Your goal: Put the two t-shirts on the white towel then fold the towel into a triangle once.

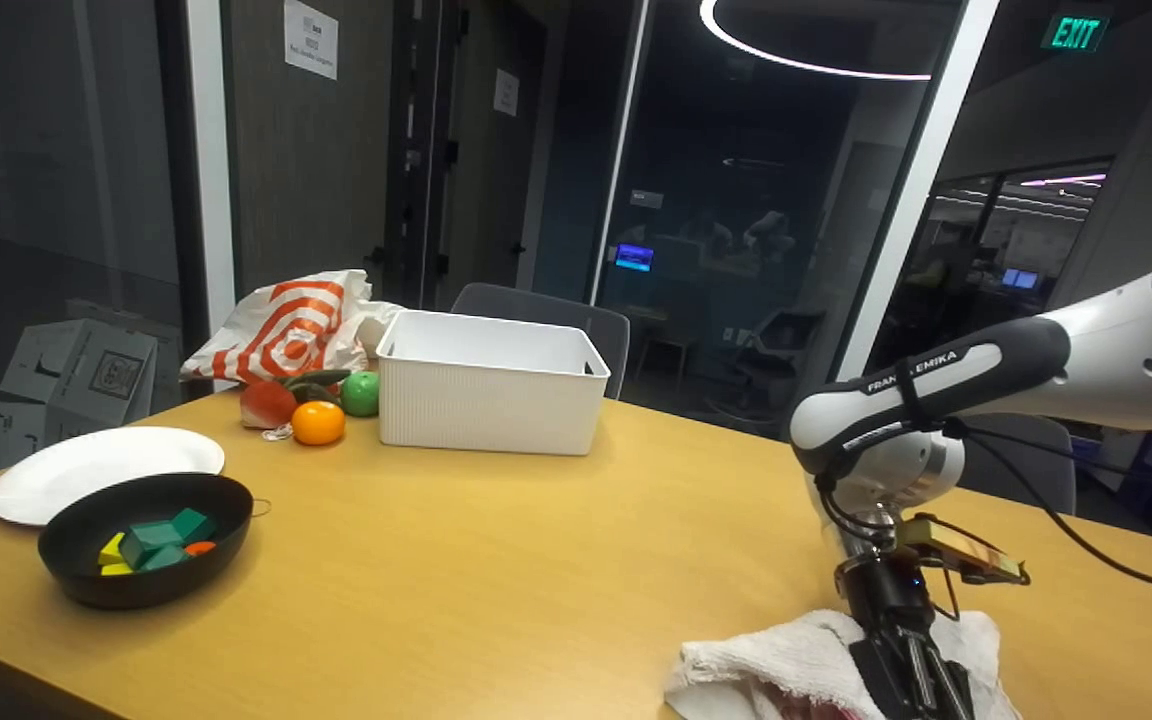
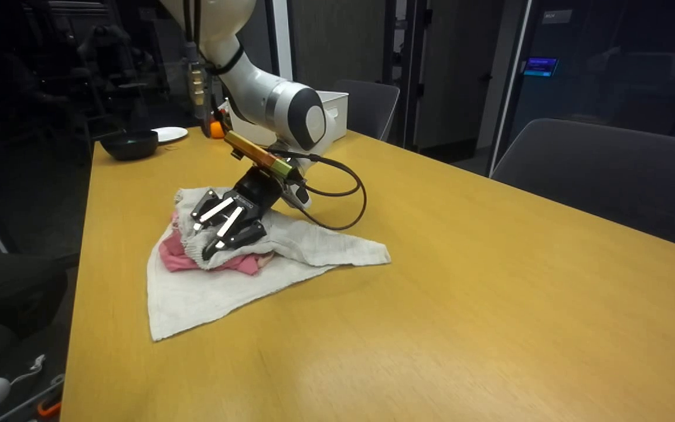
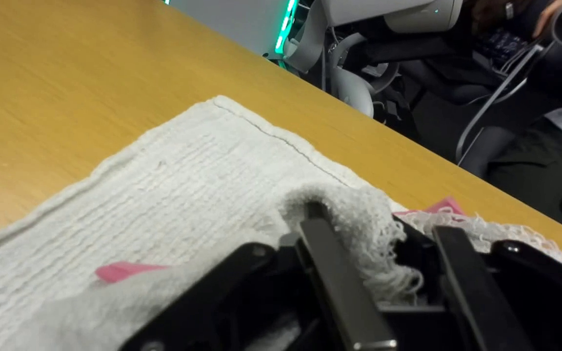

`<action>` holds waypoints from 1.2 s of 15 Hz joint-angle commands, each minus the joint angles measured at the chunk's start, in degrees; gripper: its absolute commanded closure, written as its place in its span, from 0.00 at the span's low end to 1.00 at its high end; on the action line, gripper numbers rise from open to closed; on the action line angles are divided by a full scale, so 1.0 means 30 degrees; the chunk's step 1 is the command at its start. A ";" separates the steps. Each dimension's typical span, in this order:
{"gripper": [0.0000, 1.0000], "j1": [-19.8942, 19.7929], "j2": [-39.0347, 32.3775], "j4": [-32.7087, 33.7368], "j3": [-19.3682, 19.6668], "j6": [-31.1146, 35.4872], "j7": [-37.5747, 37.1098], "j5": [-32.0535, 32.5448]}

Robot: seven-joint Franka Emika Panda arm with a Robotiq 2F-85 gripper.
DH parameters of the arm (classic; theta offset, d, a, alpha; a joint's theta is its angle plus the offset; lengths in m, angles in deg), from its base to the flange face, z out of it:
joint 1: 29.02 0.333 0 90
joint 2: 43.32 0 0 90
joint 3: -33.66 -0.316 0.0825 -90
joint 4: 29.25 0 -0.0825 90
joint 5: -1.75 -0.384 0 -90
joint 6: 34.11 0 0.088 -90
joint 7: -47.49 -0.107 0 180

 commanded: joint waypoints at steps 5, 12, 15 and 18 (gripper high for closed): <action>0.06 0.0260 0.3380 0.0273 0.0229 -0.2525 -0.0824 0.1536; 0.00 0.0154 0.6979 -0.0828 0.0559 -0.2886 -0.2400 0.2363; 0.00 0.0102 0.6157 0.0166 0.0432 -0.2676 -0.1859 0.2006; 0.00 0.0117 0.5869 0.0180 0.0426 -0.2648 -0.1859 0.2005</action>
